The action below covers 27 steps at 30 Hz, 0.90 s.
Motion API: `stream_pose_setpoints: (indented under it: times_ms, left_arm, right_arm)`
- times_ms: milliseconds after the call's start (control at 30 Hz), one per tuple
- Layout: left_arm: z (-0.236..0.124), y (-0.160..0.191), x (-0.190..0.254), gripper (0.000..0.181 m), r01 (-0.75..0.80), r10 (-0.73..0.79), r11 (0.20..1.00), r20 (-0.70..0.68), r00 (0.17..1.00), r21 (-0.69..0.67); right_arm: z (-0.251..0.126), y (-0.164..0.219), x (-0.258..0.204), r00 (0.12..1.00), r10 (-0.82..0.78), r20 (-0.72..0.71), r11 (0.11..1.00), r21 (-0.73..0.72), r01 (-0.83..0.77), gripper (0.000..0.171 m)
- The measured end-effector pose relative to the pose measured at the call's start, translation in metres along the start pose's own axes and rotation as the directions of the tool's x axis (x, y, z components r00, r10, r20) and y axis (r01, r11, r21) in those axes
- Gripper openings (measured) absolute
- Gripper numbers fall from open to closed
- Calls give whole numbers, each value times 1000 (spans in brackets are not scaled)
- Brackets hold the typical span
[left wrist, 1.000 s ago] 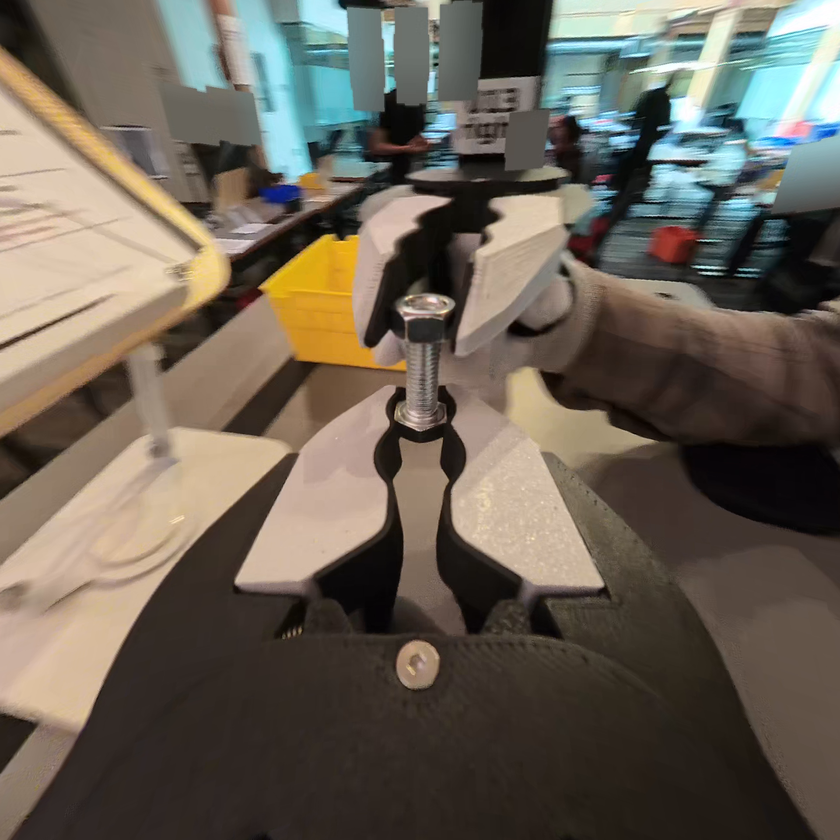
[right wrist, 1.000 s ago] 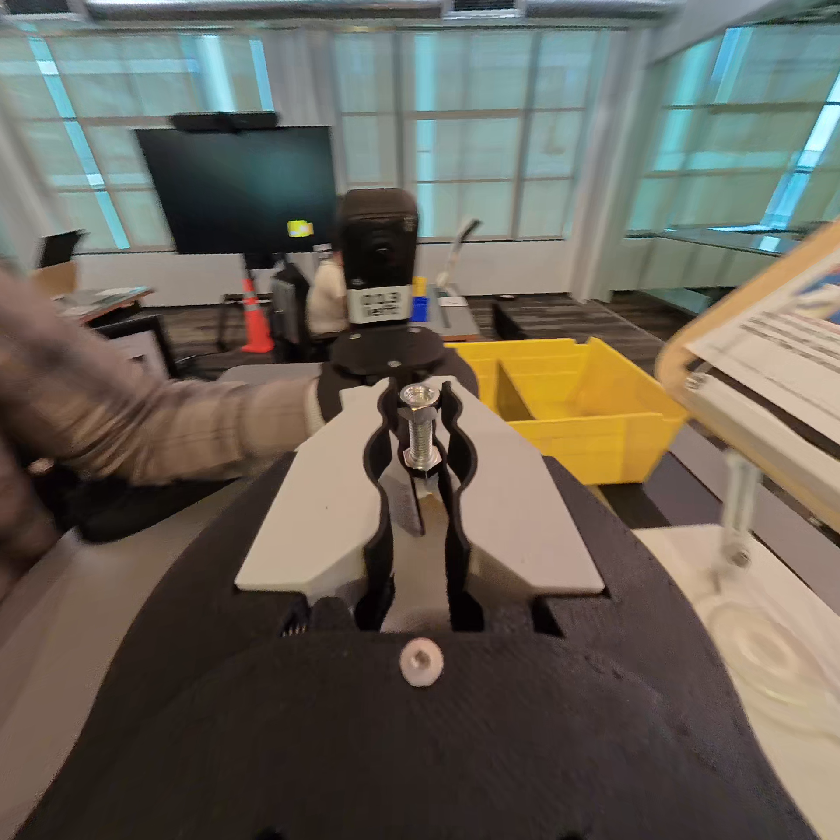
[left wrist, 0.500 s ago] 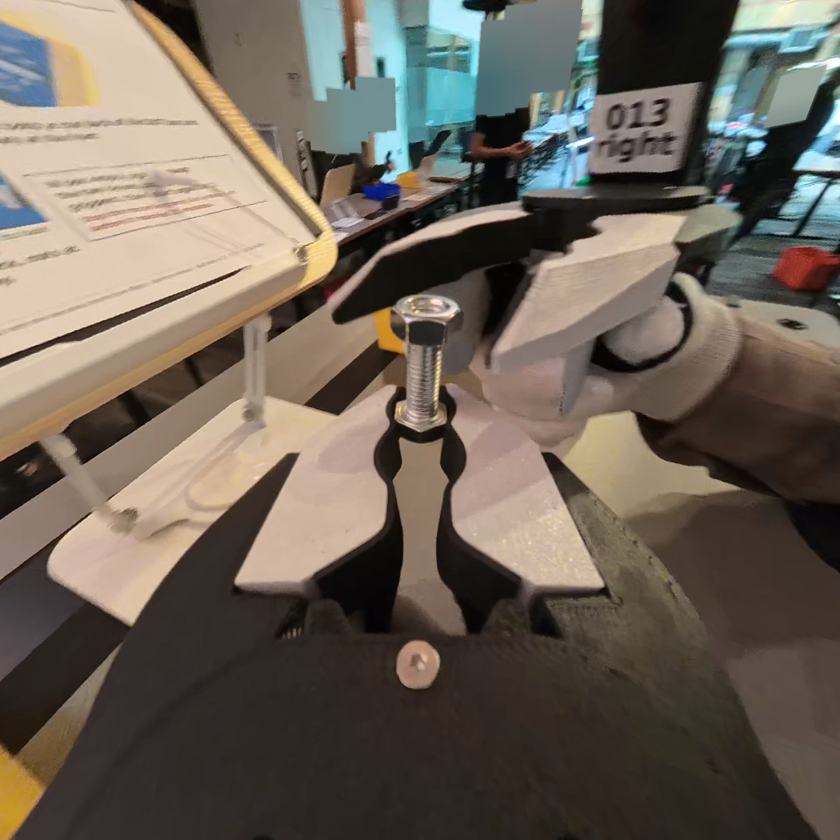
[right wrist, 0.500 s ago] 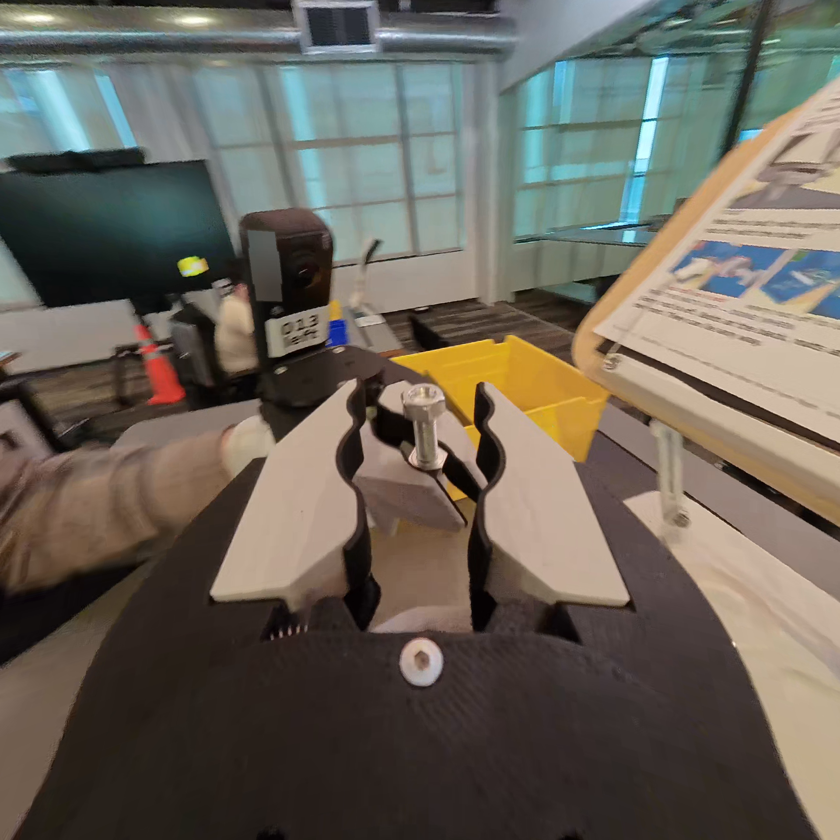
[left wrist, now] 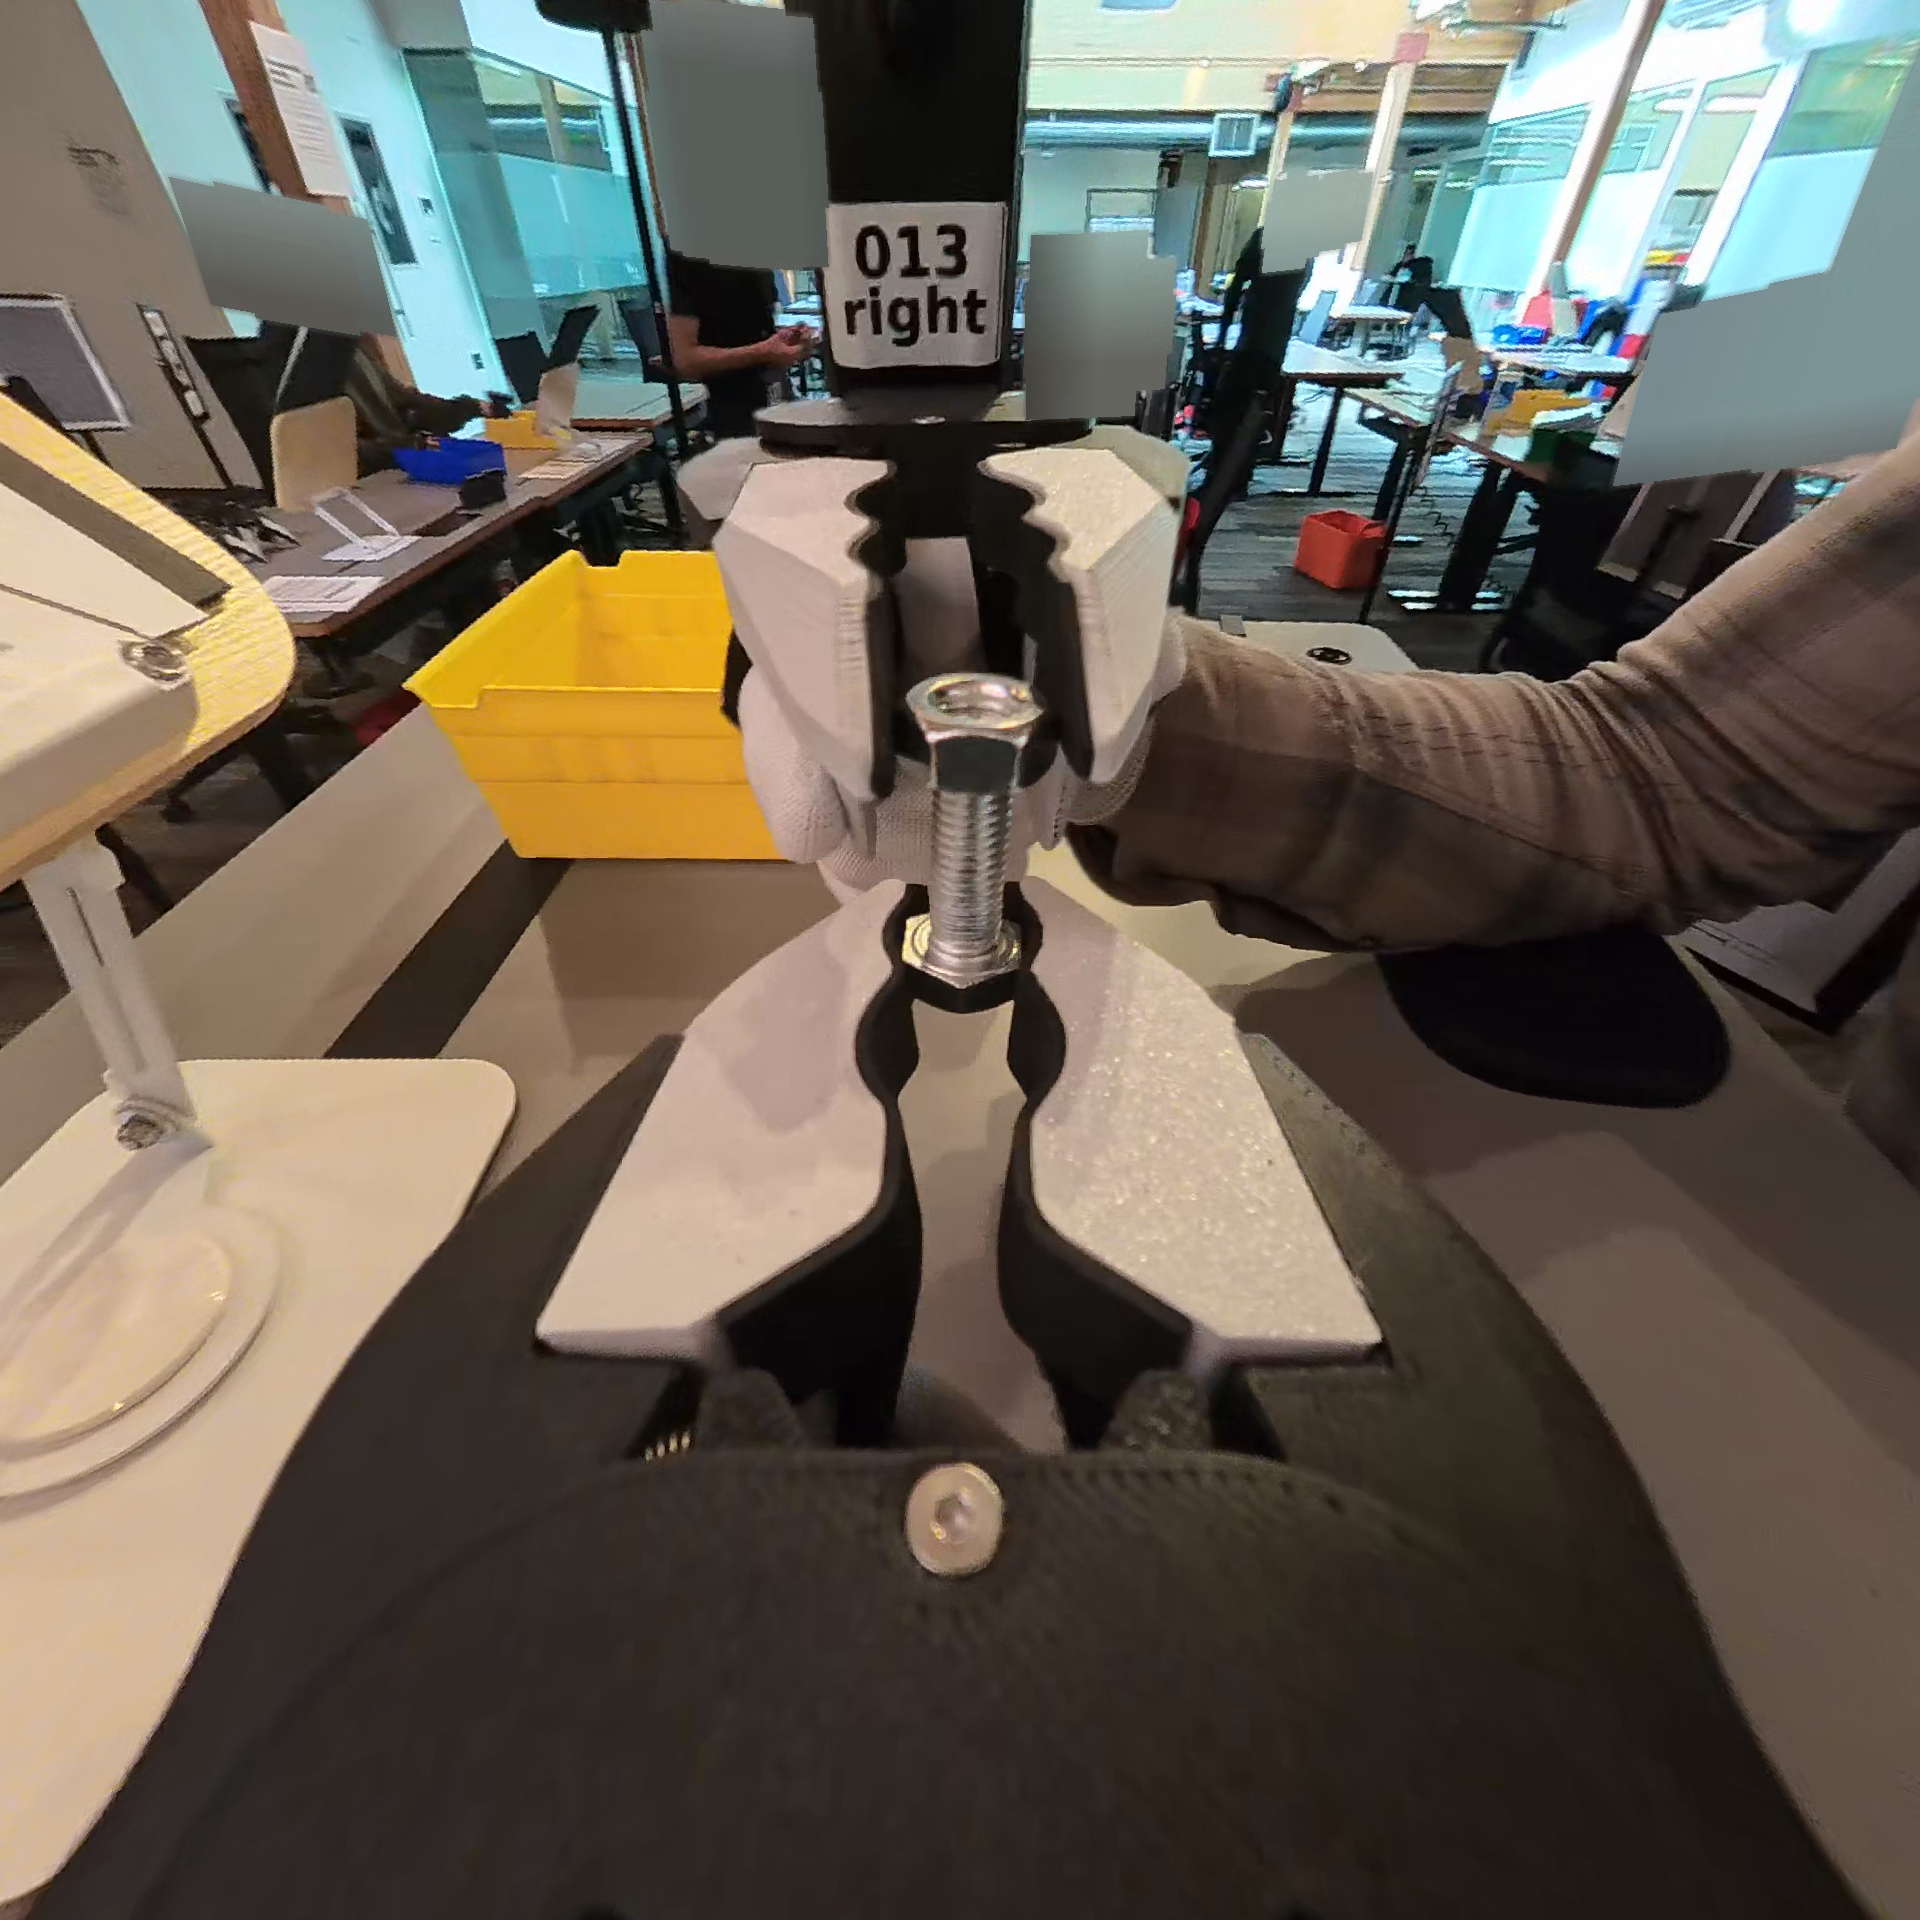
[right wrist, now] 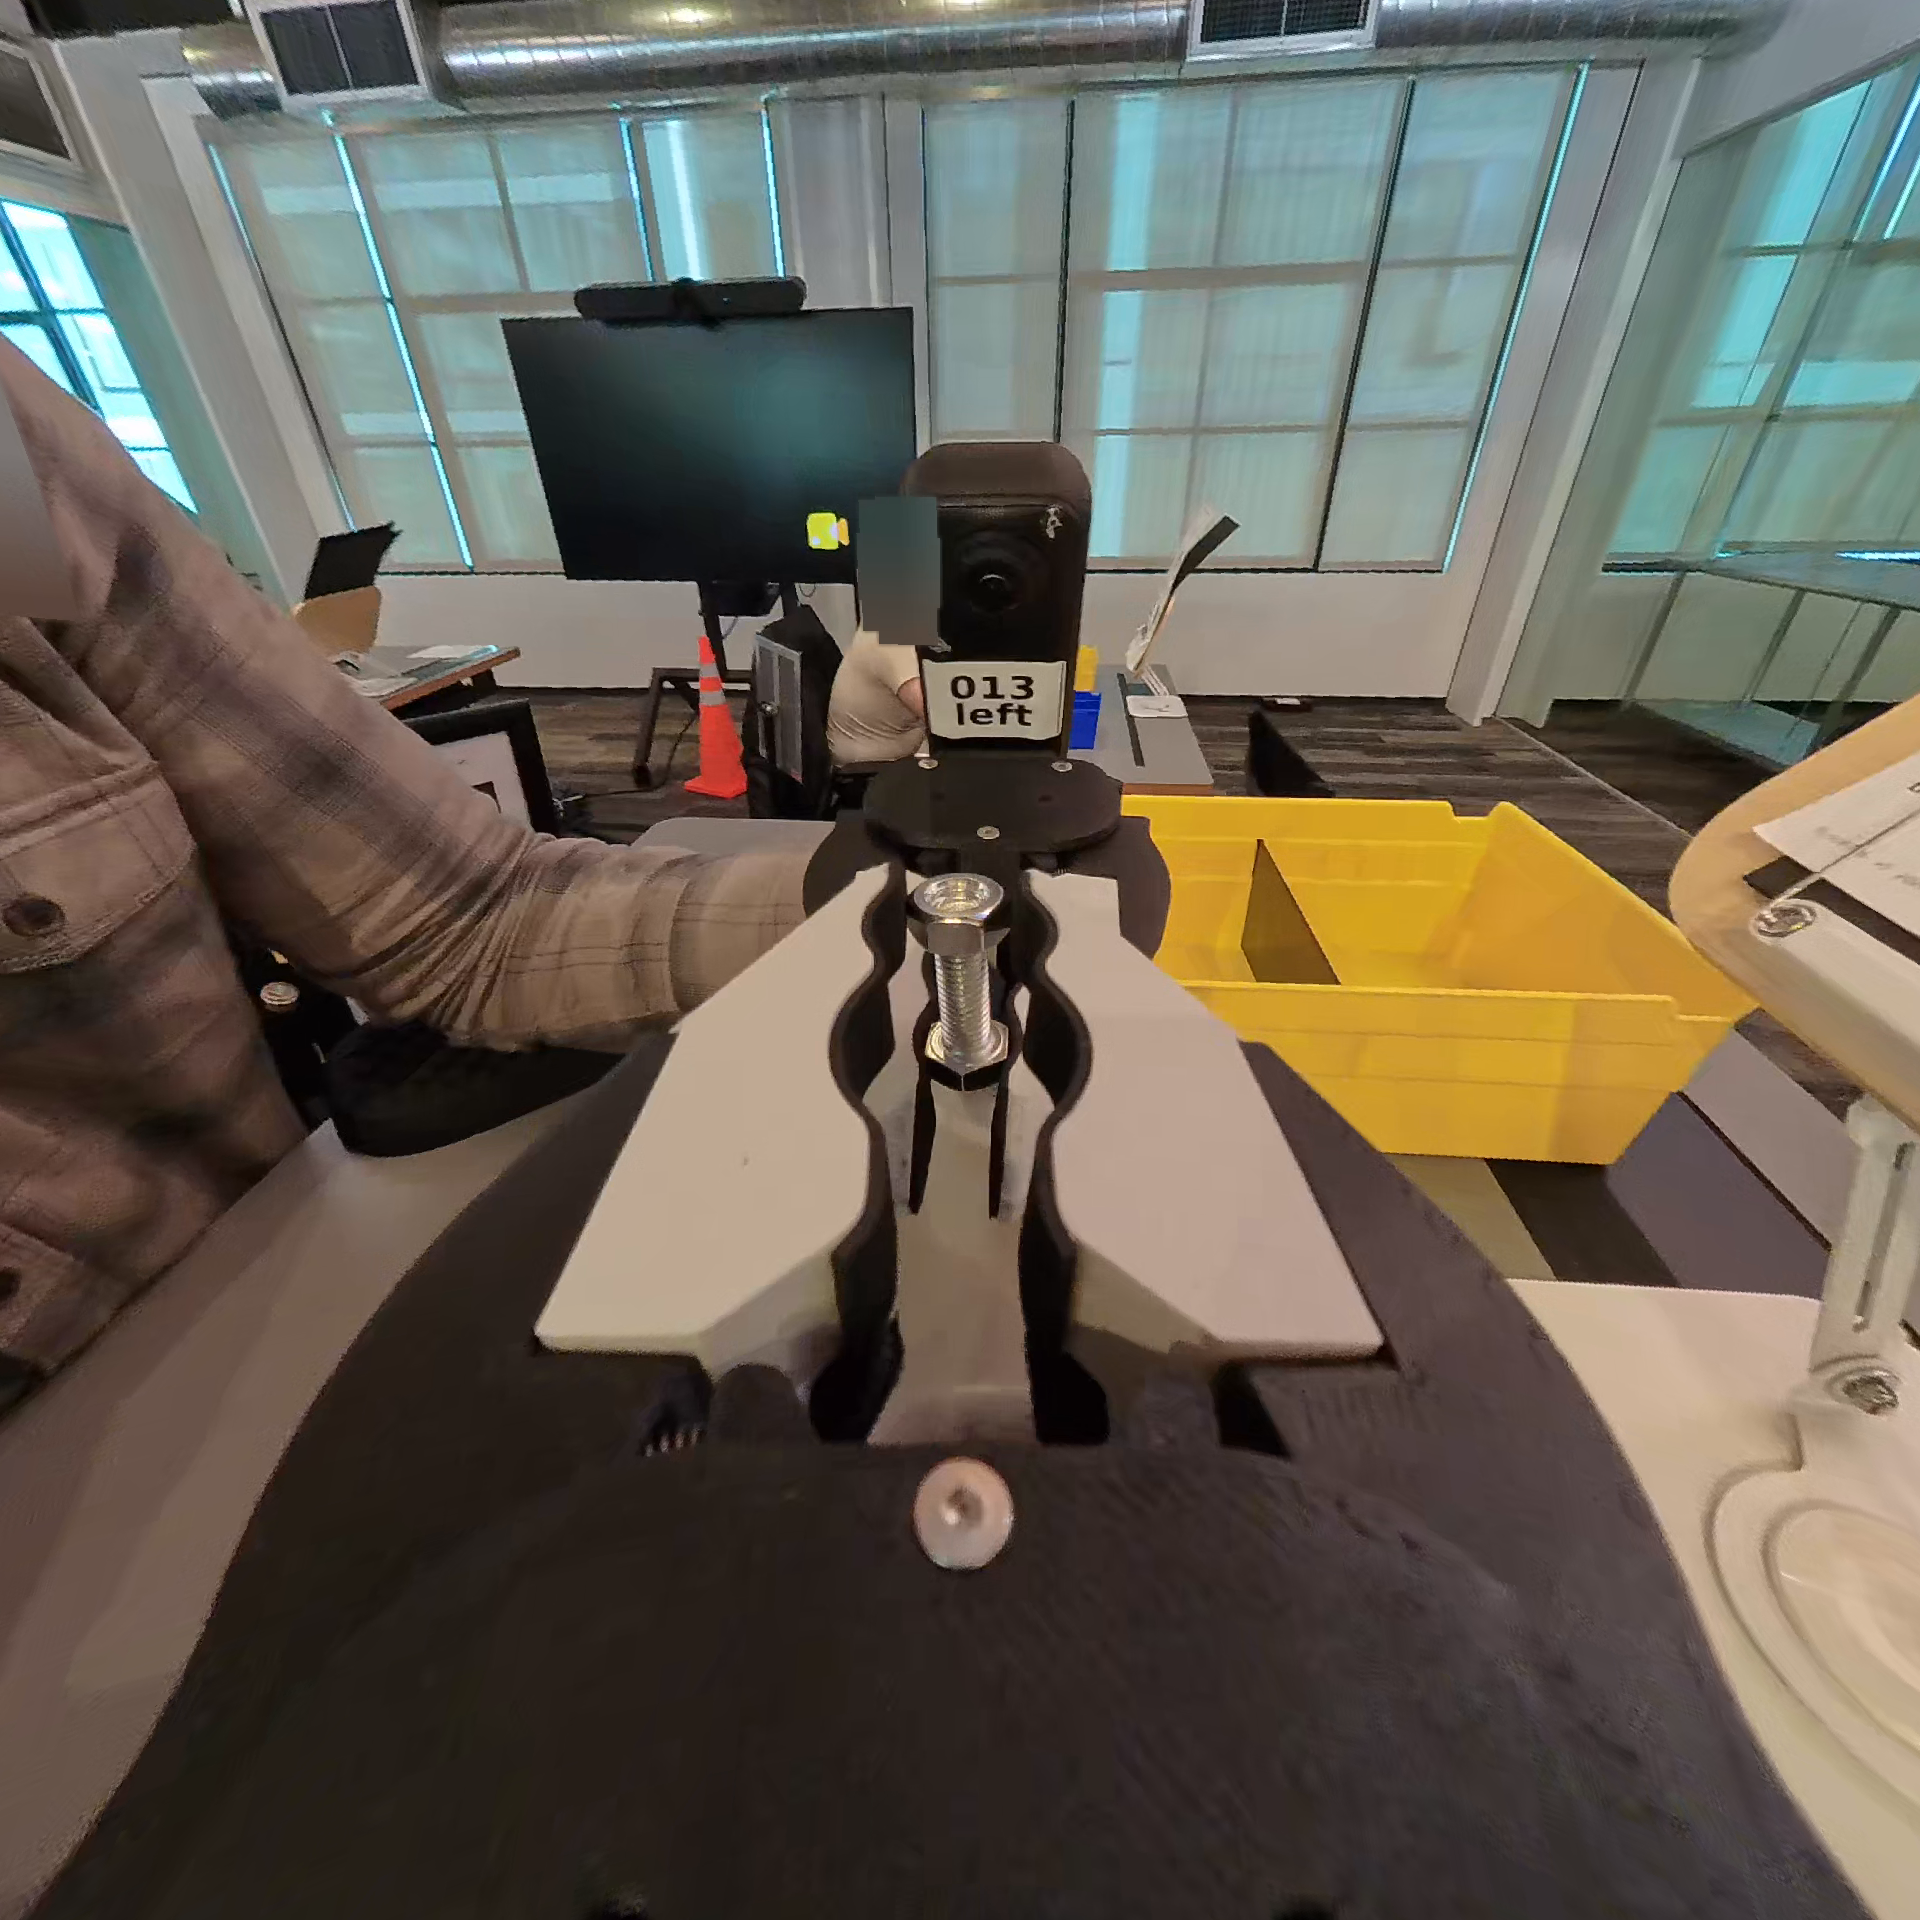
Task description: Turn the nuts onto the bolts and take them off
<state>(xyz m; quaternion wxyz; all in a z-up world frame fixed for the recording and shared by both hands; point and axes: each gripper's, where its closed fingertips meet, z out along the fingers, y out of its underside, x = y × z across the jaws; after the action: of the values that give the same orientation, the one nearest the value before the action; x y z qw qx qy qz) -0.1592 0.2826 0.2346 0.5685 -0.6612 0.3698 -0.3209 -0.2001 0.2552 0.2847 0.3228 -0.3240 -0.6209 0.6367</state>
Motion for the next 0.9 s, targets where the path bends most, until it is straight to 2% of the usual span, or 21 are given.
stream_pose_setpoints:
  times_ms: [100, 200, 300, 367, 433, 467, 500, 567, 667, 800, 900]
  left_arm:
    - [-2, -1, -20, 14, 10, -9, 1000, 120, 993, -3]
    - [-11, 4, -63, 14, 25, -13, 999, 389, 921, -27]
    - [-28, 18, -102, 14, 61, 13, 994, 651, 759, -91]
    - [-31, 28, -109, 14, 82, 9, 991, 678, 735, -103]
    - [-34, 31, -110, 14, 105, -34, 992, 647, 762, -71]
    - [-34, 29, -108, 13, 110, -52, 992, 621, 782, -55]
    - [-30, 26, -101, 13, 131, -87, 991, 562, 823, -38]
    - [-25, 21, -87, 14, 120, -96, 993, 468, 879, -21]
    - [-17, 14, -67, 14, 92, -81, 996, 345, 935, -16]
    - [-8, -1, -26, 14, 65, -69, 997, 109, 992, 40]
    - [-2, 1, 4, 14, 61, -60, 998, -59, 996, 11]
  right_arm:
    - [0, -1, 17, 995, 8, -97, 1000, -2, -8, 17]
    - [2, 2, 54, 949, 47, -311, 999, 10, -46, 17]
    - [5, 13, 91, 809, 130, -574, 991, 56, -120, 17]
    - [9, 21, 100, 715, 146, -684, 989, 80, -126, 18]
    - [13, 26, 101, 700, 105, -706, 993, 42, -107, 18]
    - [14, 26, 99, 722, 97, -685, 994, 28, -107, 29]
    - [13, 25, 100, 736, 109, -668, 993, 37, -114, 47]
    - [12, 12, 88, 821, 120, -559, 993, 74, -95, 40]
    - [10, 7, 65, 925, 108, -363, 994, 42, -99, 39]
    - [-2, 5, 32, 986, 80, -149, 997, 9, -79, 38]
    - [-6, -2, 7, 997, 81, -6, 996, 25, -81, 39]
